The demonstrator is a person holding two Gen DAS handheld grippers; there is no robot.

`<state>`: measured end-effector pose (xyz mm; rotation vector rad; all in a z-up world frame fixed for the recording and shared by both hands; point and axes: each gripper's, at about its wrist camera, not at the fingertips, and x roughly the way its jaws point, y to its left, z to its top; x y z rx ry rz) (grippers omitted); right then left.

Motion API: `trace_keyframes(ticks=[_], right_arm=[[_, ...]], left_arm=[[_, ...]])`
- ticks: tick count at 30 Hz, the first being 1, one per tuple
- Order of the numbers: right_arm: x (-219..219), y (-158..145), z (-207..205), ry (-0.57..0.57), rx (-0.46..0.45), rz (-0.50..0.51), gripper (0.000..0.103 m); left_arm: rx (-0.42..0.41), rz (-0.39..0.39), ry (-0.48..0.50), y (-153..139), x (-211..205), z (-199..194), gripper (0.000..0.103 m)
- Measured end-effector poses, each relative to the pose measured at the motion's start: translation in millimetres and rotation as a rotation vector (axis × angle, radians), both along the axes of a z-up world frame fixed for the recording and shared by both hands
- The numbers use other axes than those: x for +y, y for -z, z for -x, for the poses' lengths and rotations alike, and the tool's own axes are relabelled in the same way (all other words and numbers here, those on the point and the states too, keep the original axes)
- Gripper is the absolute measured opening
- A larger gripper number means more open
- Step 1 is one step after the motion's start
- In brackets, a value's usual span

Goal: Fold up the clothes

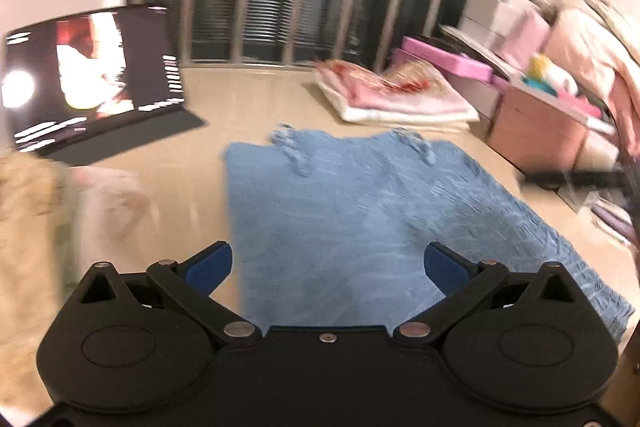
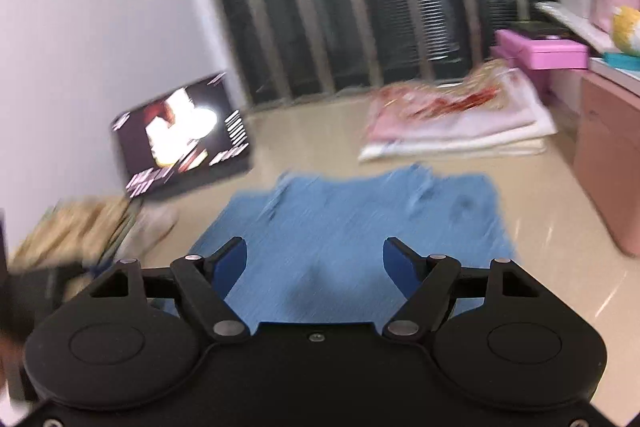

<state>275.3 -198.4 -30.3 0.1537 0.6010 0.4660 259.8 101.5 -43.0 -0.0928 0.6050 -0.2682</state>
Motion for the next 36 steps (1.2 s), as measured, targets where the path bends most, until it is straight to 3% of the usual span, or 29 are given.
trace_keyframes(ticks=[7, 10, 12, 17, 18, 21, 25, 29, 30, 31, 36], right_arm=[[108.0, 9.0, 120.5, -0.376, -0.148, 0.319, 0.077], [148.5, 17.4, 154.4, -0.484, -0.168, 0.369, 0.077], [169.9, 22.2, 165.2, -0.496, -0.170, 0.377, 0.076], [217.4, 36.2, 167.3, -0.412, -0.214, 0.462, 0.071], [223.8, 38.5, 164.6, -0.386, -0.207, 0.468, 0.065], [227.1, 44.4, 151.1, -0.307, -0.115, 0.424, 0.053], [224.0, 48.5, 135.9, -0.212, -0.067, 0.394, 0.053], [216.3, 49.2, 126.4, -0.194, -0.007, 0.334, 0.051], [213.3, 49.5, 124.4, -0.197, 0.009, 0.310, 0.042], [209.2, 49.3, 125.4, -0.192, 0.024, 0.290, 0.012], [191.2, 49.5, 119.9, -0.168, 0.083, 0.206, 0.008]], left_arm=[[0.000, -0.005, -0.153, -29.2, 57.9, 37.3, 0.103], [0.009, 0.007, -0.193, -34.1, 76.0, 50.4, 0.103], [0.019, 0.017, -0.212, -35.0, 84.9, 58.0, 0.103], [0.050, 0.029, -0.250, -33.5, 102.6, 69.7, 0.103], [0.054, 0.030, -0.255, -33.6, 104.5, 71.0, 0.103], [0.058, 0.034, -0.260, -34.0, 108.5, 74.1, 0.103], [0.065, 0.036, -0.254, -33.7, 108.5, 71.6, 0.103], [0.093, 0.051, -0.226, -29.9, 98.8, 57.1, 0.103], [0.100, 0.059, -0.212, -29.0, 94.9, 50.8, 0.103], [0.113, 0.068, -0.192, -28.1, 90.1, 41.8, 0.103], [0.220, 0.125, -0.104, -16.4, 59.5, -25.9, 0.103]])
